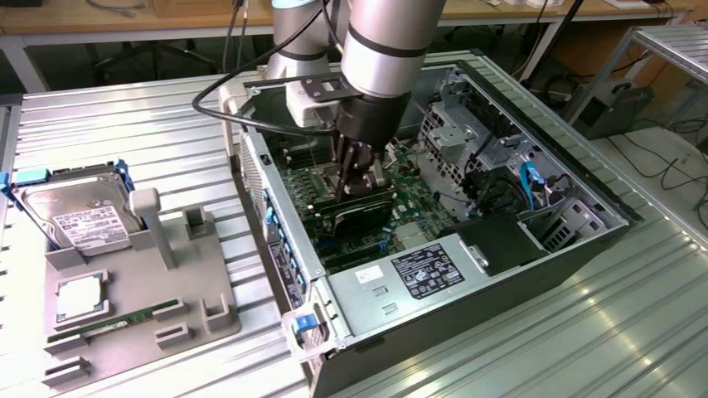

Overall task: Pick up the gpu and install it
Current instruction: 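Press down on the gpu until it lock into place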

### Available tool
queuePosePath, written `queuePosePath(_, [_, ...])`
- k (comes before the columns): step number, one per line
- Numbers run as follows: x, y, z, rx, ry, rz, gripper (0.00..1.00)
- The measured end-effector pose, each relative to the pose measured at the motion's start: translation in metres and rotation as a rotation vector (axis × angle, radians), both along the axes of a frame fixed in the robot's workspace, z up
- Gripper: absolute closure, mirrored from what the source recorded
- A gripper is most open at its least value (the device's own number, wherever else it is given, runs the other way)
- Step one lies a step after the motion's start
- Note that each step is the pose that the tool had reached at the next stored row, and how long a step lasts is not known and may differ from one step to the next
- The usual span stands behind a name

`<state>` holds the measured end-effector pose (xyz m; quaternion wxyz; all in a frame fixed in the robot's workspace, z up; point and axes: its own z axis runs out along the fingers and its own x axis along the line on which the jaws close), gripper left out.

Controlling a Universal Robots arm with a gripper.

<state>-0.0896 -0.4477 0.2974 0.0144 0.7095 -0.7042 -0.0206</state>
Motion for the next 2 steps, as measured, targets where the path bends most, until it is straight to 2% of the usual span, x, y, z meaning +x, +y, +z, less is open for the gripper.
queuePosePath(2, [0.0, 0.0, 0.0, 0.0, 0.0, 0.0, 0.89])
